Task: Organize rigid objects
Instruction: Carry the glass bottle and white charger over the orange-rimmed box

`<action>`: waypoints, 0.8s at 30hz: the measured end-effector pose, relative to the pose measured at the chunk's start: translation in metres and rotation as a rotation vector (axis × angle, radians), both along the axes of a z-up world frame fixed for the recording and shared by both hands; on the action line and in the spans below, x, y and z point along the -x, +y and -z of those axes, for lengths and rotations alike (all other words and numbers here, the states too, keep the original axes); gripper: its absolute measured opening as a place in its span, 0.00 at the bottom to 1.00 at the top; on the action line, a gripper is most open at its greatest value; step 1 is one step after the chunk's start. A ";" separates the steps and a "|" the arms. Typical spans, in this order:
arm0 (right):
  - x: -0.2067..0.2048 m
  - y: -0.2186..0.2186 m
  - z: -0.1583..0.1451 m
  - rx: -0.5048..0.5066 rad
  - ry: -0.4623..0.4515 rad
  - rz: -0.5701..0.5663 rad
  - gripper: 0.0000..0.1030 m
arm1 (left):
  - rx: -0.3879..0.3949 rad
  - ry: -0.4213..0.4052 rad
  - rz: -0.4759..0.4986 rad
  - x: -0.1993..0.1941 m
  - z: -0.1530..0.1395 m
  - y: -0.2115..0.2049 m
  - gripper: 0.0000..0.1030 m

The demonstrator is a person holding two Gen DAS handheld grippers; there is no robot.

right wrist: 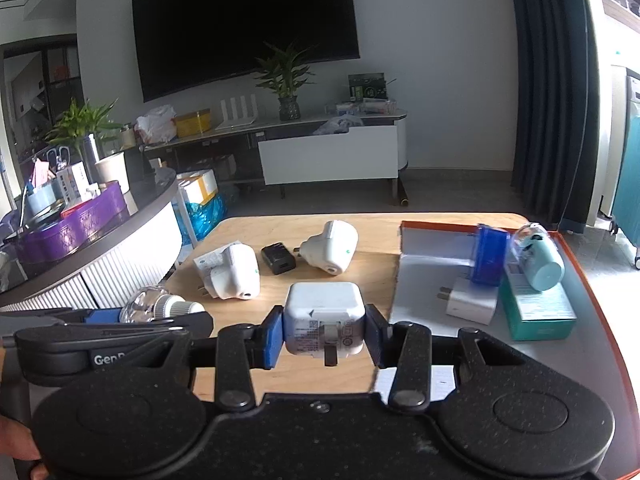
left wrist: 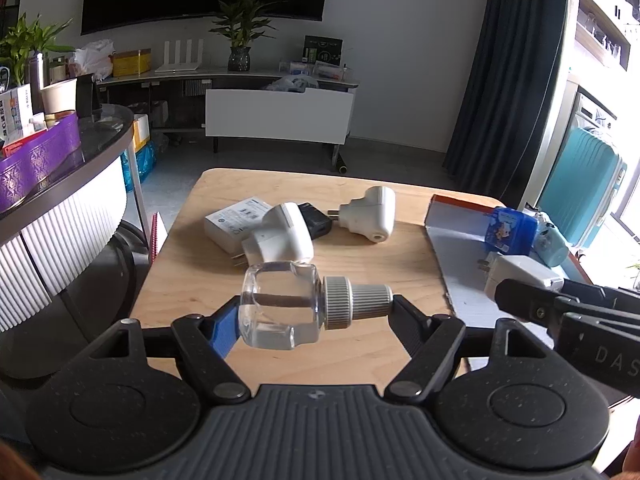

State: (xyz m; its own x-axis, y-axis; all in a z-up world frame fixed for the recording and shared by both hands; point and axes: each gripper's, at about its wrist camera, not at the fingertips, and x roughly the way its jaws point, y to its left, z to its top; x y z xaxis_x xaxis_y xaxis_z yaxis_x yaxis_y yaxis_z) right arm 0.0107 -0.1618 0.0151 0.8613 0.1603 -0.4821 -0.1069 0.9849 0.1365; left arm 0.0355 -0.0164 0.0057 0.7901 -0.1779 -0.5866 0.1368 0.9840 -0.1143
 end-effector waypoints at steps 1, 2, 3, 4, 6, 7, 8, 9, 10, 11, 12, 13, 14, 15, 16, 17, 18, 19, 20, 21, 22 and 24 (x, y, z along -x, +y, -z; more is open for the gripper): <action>0.002 -0.003 0.000 -0.003 -0.002 0.003 0.49 | -0.004 -0.001 0.004 0.001 0.000 -0.002 0.76; 0.003 -0.005 -0.001 -0.006 -0.002 0.004 0.49 | -0.007 -0.001 0.005 0.002 0.000 -0.004 0.76; 0.004 -0.008 -0.001 -0.008 -0.003 0.005 0.49 | -0.010 0.000 0.003 0.003 0.000 -0.006 0.76; 0.005 -0.010 -0.001 -0.010 -0.003 0.006 0.49 | -0.013 0.000 0.002 0.004 -0.001 -0.008 0.76; 0.007 -0.013 -0.002 -0.013 -0.004 0.009 0.49 | -0.013 0.003 0.005 0.005 -0.002 -0.011 0.76; 0.009 -0.014 -0.002 -0.015 -0.006 0.011 0.49 | -0.010 0.002 0.005 0.006 -0.002 -0.012 0.76; 0.010 -0.016 -0.003 -0.016 -0.008 0.013 0.49 | -0.011 0.001 0.004 0.007 -0.003 -0.014 0.76; 0.011 -0.016 -0.003 -0.017 -0.010 0.014 0.49 | -0.011 0.000 0.003 0.008 -0.004 -0.015 0.76; 0.012 -0.017 -0.004 -0.019 -0.012 0.017 0.49 | -0.010 0.000 0.003 0.009 -0.004 -0.017 0.76; 0.014 -0.019 -0.004 -0.023 -0.015 0.019 0.49 | -0.010 0.000 0.004 0.010 -0.005 -0.019 0.76; 0.015 -0.020 -0.005 -0.025 -0.019 0.021 0.49 | -0.010 0.001 0.004 0.011 -0.005 -0.020 0.76; 0.016 -0.022 -0.006 -0.027 -0.023 0.024 0.49 | -0.007 0.003 0.003 0.012 -0.006 -0.022 0.76; 0.017 -0.023 -0.006 -0.028 -0.025 0.027 0.49 | -0.005 0.005 0.006 0.013 -0.006 -0.023 0.76; 0.018 -0.024 -0.007 -0.028 -0.026 0.029 0.49 | -0.008 0.006 0.006 0.013 -0.007 -0.024 0.76; 0.019 -0.025 -0.008 -0.029 -0.028 0.032 0.49 | -0.013 0.004 0.003 0.014 -0.008 -0.026 0.76; 0.020 -0.026 -0.009 -0.029 -0.031 0.034 0.49 | -0.016 0.003 0.004 0.015 -0.009 -0.027 0.76; 0.021 -0.028 -0.010 -0.028 -0.034 0.036 0.49 | -0.016 0.002 0.003 0.015 -0.010 -0.028 0.76; 0.023 -0.029 -0.011 -0.026 -0.037 0.038 0.49 | -0.015 0.003 0.001 0.016 -0.010 -0.029 0.76; 0.024 -0.029 -0.012 -0.024 -0.041 0.039 0.49 | -0.016 0.003 -0.001 0.016 -0.011 -0.030 0.76; 0.025 -0.030 -0.013 -0.023 -0.043 0.041 0.49 | -0.016 -0.002 -0.003 0.017 -0.012 -0.031 0.76; 0.026 -0.032 -0.013 -0.022 -0.044 0.043 0.49 | -0.016 -0.005 -0.004 0.018 -0.013 -0.033 0.76; 0.028 -0.034 -0.014 -0.022 -0.047 0.048 0.49 | -0.013 -0.007 0.002 0.018 -0.015 -0.036 0.76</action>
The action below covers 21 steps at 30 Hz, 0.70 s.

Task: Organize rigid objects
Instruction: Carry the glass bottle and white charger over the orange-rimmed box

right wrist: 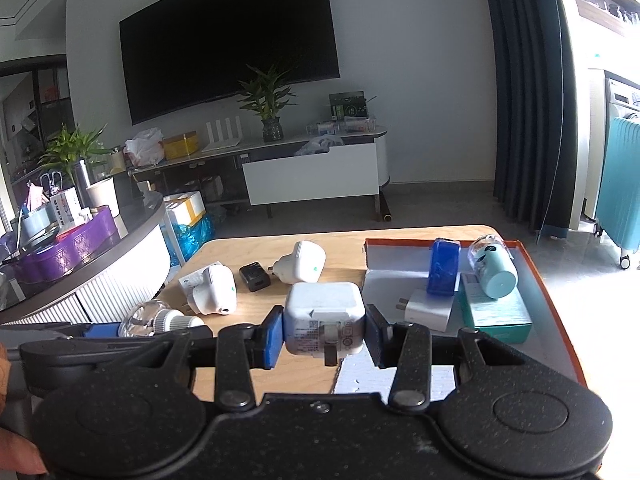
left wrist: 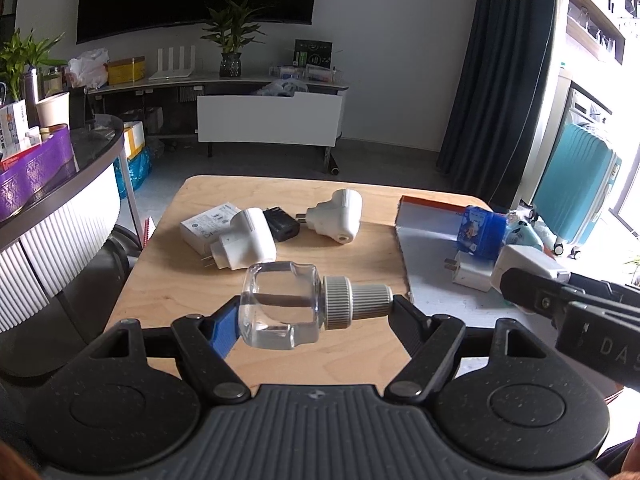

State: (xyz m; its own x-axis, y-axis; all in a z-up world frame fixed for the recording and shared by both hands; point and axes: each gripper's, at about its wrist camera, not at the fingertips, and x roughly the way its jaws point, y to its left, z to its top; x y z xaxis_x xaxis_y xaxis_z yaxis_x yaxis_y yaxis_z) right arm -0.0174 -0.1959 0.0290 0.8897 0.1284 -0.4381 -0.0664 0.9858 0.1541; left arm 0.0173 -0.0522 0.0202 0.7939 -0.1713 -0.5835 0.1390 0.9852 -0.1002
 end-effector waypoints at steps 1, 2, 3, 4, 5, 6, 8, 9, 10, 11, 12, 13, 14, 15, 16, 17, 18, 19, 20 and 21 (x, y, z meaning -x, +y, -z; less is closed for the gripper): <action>0.001 -0.001 -0.001 0.001 -0.002 0.002 0.49 | -0.001 -0.003 0.005 0.000 -0.001 -0.002 0.76; 0.002 -0.003 -0.001 0.001 -0.003 0.005 0.49 | -0.003 -0.004 0.011 0.001 -0.001 -0.004 0.76; 0.003 -0.004 -0.002 0.000 -0.006 0.008 0.49 | -0.002 -0.004 0.016 0.001 -0.002 -0.006 0.76; 0.004 -0.006 -0.002 -0.002 -0.008 0.011 0.49 | -0.002 -0.005 0.021 0.002 -0.002 -0.008 0.76; 0.004 -0.007 -0.003 -0.003 -0.010 0.016 0.49 | -0.004 -0.005 0.028 0.002 -0.002 -0.011 0.76; 0.005 -0.009 -0.003 -0.005 -0.012 0.020 0.49 | -0.006 -0.007 0.033 0.002 -0.002 -0.014 0.76; 0.006 -0.013 -0.003 -0.004 -0.015 0.028 0.49 | -0.008 -0.008 0.045 0.003 -0.002 -0.019 0.76; 0.007 -0.015 -0.003 -0.005 -0.016 0.033 0.49 | -0.007 -0.008 0.050 0.003 -0.002 -0.021 0.76; 0.008 -0.017 -0.003 -0.007 -0.018 0.036 0.49 | -0.002 -0.007 0.053 0.003 -0.002 -0.023 0.76; 0.009 -0.019 -0.003 -0.007 -0.019 0.039 0.49 | 0.002 -0.008 0.058 0.003 -0.003 -0.025 0.76; 0.009 -0.020 -0.003 -0.005 -0.020 0.043 0.49 | 0.002 -0.009 0.062 0.003 -0.003 -0.027 0.76; 0.010 -0.022 -0.003 -0.005 -0.021 0.047 0.49 | 0.001 -0.009 0.067 0.003 -0.003 -0.030 0.76; 0.011 -0.024 -0.003 -0.006 -0.022 0.051 0.49 | 0.001 -0.007 0.075 0.003 -0.002 -0.032 0.76; 0.011 -0.026 -0.003 -0.008 -0.022 0.055 0.49 | 0.003 -0.005 0.081 0.003 -0.002 -0.034 0.76; 0.012 -0.028 -0.003 -0.010 -0.022 0.060 0.49 | 0.006 -0.004 0.084 0.004 -0.002 -0.036 0.76; 0.012 -0.030 -0.003 -0.010 -0.022 0.066 0.49 | 0.008 -0.003 0.087 0.003 -0.003 -0.038 0.76; 0.013 -0.033 -0.003 -0.009 -0.023 0.072 0.49 | 0.010 -0.003 0.091 0.003 -0.003 -0.040 0.76; 0.013 -0.035 -0.003 -0.008 -0.023 0.079 0.49 | 0.013 -0.003 0.095 0.002 -0.004 -0.042 0.76; 0.014 -0.037 -0.003 -0.009 -0.023 0.085 0.49 | 0.014 -0.004 0.097 0.002 -0.004 -0.044 0.76; 0.015 -0.039 -0.003 -0.010 -0.022 0.092 0.49 | 0.016 -0.006 0.100 0.003 -0.004 -0.046 0.76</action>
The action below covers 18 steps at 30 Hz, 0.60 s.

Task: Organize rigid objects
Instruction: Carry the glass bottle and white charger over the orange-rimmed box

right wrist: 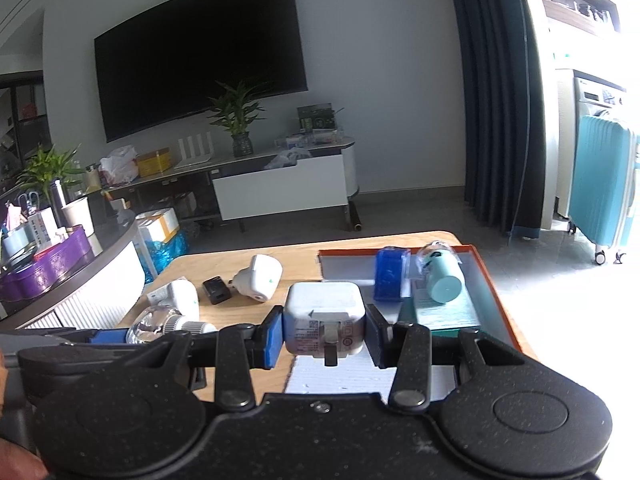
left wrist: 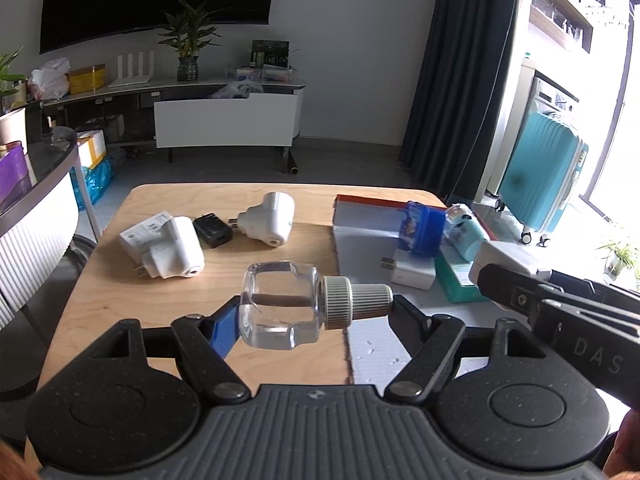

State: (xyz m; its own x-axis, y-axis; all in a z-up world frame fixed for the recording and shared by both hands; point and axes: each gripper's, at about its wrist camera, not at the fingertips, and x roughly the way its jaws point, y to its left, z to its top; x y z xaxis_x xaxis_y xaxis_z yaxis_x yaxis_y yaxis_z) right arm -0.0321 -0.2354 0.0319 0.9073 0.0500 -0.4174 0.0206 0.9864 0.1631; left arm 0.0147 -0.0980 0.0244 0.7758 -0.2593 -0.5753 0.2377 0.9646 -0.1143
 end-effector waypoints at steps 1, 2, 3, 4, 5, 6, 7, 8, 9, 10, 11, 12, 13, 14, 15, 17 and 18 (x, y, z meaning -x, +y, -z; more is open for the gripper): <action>0.001 -0.003 0.000 0.001 0.001 0.007 0.49 | 0.002 0.001 0.006 0.000 0.000 -0.002 0.76; 0.001 -0.005 0.000 0.002 0.001 0.010 0.49 | 0.000 0.001 0.014 0.000 -0.001 -0.005 0.76; 0.002 -0.007 -0.001 0.005 0.002 0.016 0.49 | -0.004 -0.001 0.021 -0.001 -0.001 -0.009 0.76; 0.002 -0.009 -0.001 0.007 0.002 0.023 0.49 | -0.006 -0.004 0.026 -0.001 -0.001 -0.012 0.76; 0.003 -0.011 -0.001 0.006 0.002 0.029 0.49 | -0.004 -0.004 0.033 -0.001 -0.002 -0.015 0.76; 0.004 -0.014 -0.001 0.005 0.001 0.035 0.49 | -0.002 -0.004 0.040 -0.002 -0.002 -0.017 0.76; 0.005 -0.017 0.000 0.007 0.001 0.043 0.49 | -0.004 -0.005 0.045 -0.002 -0.002 -0.020 0.76; 0.006 -0.019 0.000 0.009 0.001 0.049 0.49 | -0.005 -0.006 0.050 -0.003 -0.003 -0.023 0.76; 0.006 -0.022 0.000 0.009 0.003 0.057 0.49 | -0.003 -0.007 0.056 -0.003 -0.003 -0.026 0.76; 0.007 -0.025 0.001 0.007 0.003 0.065 0.49 | -0.003 -0.007 0.063 -0.003 -0.003 -0.029 0.76; 0.008 -0.028 0.001 0.005 0.004 0.073 0.49 | -0.006 -0.007 0.069 -0.003 -0.003 -0.032 0.76; 0.009 -0.031 0.001 0.005 0.004 0.083 0.49 | -0.007 -0.007 0.075 -0.004 -0.003 -0.035 0.76; 0.009 -0.034 0.001 0.004 0.004 0.091 0.49 | -0.005 -0.007 0.081 -0.004 -0.004 -0.037 0.76; 0.010 -0.038 0.001 0.003 0.003 0.099 0.49 | -0.003 -0.006 0.087 -0.004 -0.004 -0.040 0.76; 0.010 -0.041 0.001 0.004 0.002 0.108 0.49 | -0.002 -0.007 0.091 -0.005 -0.004 -0.043 0.76; 0.012 -0.046 0.000 0.008 0.001 0.122 0.49 | 0.001 -0.007 0.099 -0.005 -0.005 -0.048 0.76; 0.012 -0.049 0.000 0.009 0.001 0.129 0.49 | 0.002 -0.006 0.105 -0.006 -0.005 -0.050 0.76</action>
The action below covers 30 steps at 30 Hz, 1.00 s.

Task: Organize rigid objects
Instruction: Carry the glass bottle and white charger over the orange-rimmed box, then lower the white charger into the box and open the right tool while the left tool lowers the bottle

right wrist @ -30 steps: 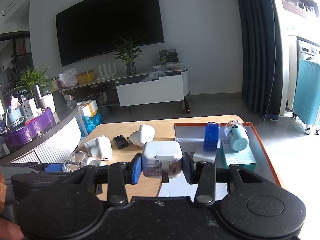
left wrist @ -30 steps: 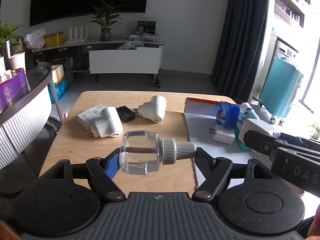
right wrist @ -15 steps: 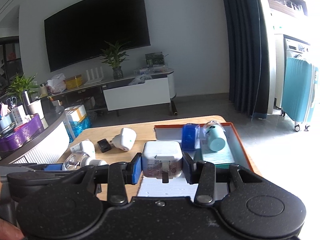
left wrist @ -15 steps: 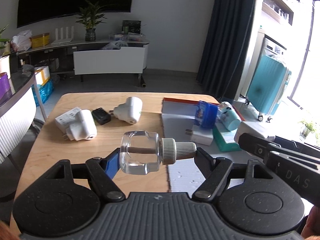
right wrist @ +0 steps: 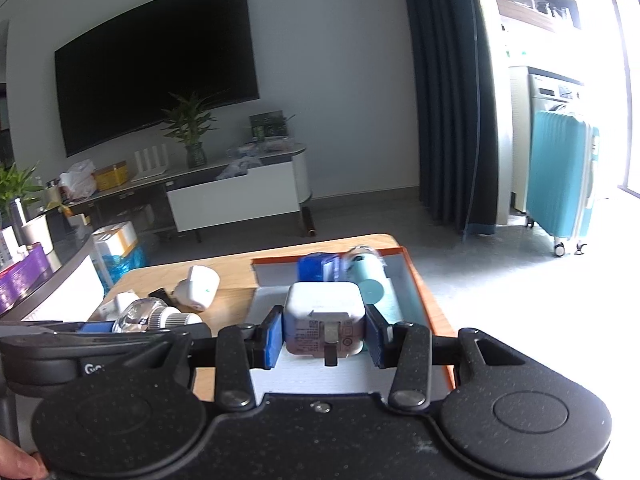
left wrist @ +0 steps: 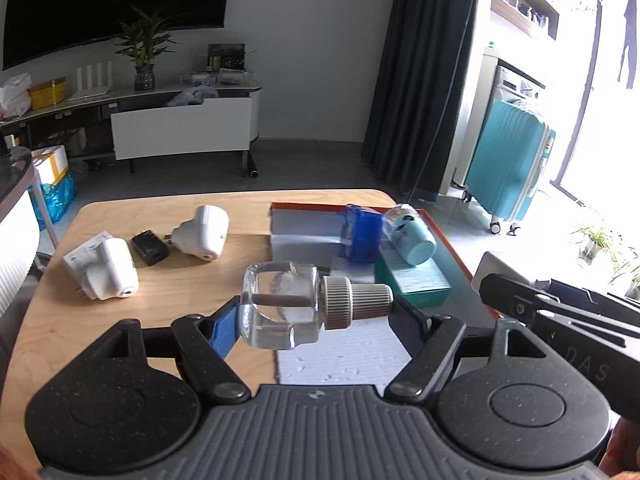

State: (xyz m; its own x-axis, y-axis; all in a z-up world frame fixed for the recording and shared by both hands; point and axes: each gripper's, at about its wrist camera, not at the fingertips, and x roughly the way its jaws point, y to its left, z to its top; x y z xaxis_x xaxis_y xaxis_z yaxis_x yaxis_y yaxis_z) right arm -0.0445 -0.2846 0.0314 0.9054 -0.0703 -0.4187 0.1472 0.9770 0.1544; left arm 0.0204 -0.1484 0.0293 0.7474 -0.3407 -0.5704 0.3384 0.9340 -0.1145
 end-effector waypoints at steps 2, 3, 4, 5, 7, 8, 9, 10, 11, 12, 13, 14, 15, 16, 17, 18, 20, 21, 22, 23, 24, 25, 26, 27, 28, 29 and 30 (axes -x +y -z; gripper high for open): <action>0.001 -0.005 0.000 0.001 0.001 0.013 0.49 | 0.001 -0.002 0.010 -0.001 0.000 -0.006 0.76; 0.002 -0.008 0.001 0.001 0.002 0.020 0.49 | 0.002 -0.002 0.013 -0.001 0.000 -0.008 0.76; 0.002 -0.010 0.002 0.002 0.004 0.026 0.49 | 0.002 -0.003 0.017 -0.001 0.000 -0.011 0.76; 0.002 -0.013 0.002 0.000 0.005 0.031 0.49 | 0.002 -0.002 0.022 -0.002 0.000 -0.013 0.76; 0.002 -0.016 0.003 -0.002 0.009 0.039 0.49 | 0.002 0.002 0.032 -0.002 0.000 -0.017 0.76; 0.002 -0.018 0.003 -0.002 0.011 0.042 0.49 | 0.001 0.002 0.035 -0.003 0.000 -0.019 0.76; 0.002 -0.019 0.004 -0.003 0.012 0.045 0.49 | 0.001 0.002 0.038 -0.003 0.000 -0.021 0.76; 0.001 -0.020 0.004 -0.002 0.012 0.047 0.49 | 0.000 0.001 0.040 -0.003 0.000 -0.022 0.76; 0.001 -0.021 0.004 -0.003 0.013 0.051 0.49 | 0.000 0.002 0.041 -0.004 0.000 -0.024 0.76; 0.001 -0.022 0.004 -0.004 0.015 0.054 0.49 | 0.000 0.004 0.042 -0.004 0.000 -0.025 0.76; 0.000 -0.024 0.004 -0.005 0.016 0.055 0.49 | 0.001 0.005 0.042 -0.004 0.000 -0.026 0.76; -0.001 -0.025 0.005 -0.004 0.018 0.057 0.49 | -0.001 0.006 0.043 -0.005 0.001 -0.027 0.76; -0.001 -0.026 0.005 -0.004 0.019 0.058 0.49 | -0.004 0.007 0.045 -0.005 0.001 -0.029 0.76; -0.002 -0.027 0.005 -0.003 0.021 0.059 0.49 | -0.004 0.009 0.046 -0.006 0.001 -0.030 0.76; -0.003 -0.028 0.005 -0.004 0.021 0.060 0.49 | -0.004 0.012 0.048 -0.007 0.002 -0.031 0.76; -0.003 -0.028 0.005 -0.003 0.023 0.062 0.49 | -0.006 0.013 0.049 -0.008 0.002 -0.032 0.76; -0.006 -0.030 0.006 -0.004 0.027 0.065 0.49 | -0.008 0.015 0.049 -0.010 0.002 -0.033 0.76; -0.007 -0.031 0.006 -0.003 0.029 0.066 0.49 | -0.007 0.017 0.050 -0.011 0.003 -0.034 0.76; -0.008 -0.032 0.006 -0.004 0.031 0.067 0.49 | -0.010 0.018 0.051 -0.012 0.003 -0.034 0.76; -0.009 -0.033 0.007 -0.004 0.034 0.067 0.49 | -0.012 0.021 0.051 -0.013 0.003 -0.035 0.76; -0.010 -0.034 0.007 -0.004 0.036 0.067 0.49 | -0.012 0.024 0.052 -0.014 0.004 -0.035 0.76; -0.012 -0.034 0.007 -0.004 0.038 0.067 0.49 | -0.011 0.028 0.052 -0.015 0.005 -0.036 0.76; -0.013 -0.035 0.007 -0.003 0.040 0.068 0.49 | -0.011 0.030 0.051 -0.016 0.005 -0.036 0.76; -0.015 -0.036 0.008 -0.004 0.042 0.067 0.49 | -0.013 0.032 0.050 -0.017 0.006 -0.036 0.76; -0.017 -0.037 0.009 -0.005 0.045 0.067 0.49 | -0.015 0.035 0.050 -0.018 0.007 -0.037 0.76; -0.019 -0.037 0.009 -0.004 0.047 0.067 0.49 | -0.015 0.038 0.051 -0.020 0.007 -0.038 0.76; -0.020 -0.038 0.010 -0.003 0.049 0.068 0.49 | -0.016 0.040 0.050 -0.021 0.007 -0.038 0.76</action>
State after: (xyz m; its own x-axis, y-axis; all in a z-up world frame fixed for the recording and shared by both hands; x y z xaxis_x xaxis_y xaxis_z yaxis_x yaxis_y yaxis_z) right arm -0.0242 -0.3225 0.0218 0.8771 -0.1292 -0.4626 0.2202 0.9641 0.1483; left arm 0.0410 -0.1865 0.0219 0.7062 -0.3678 -0.6050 0.3802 0.9178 -0.1143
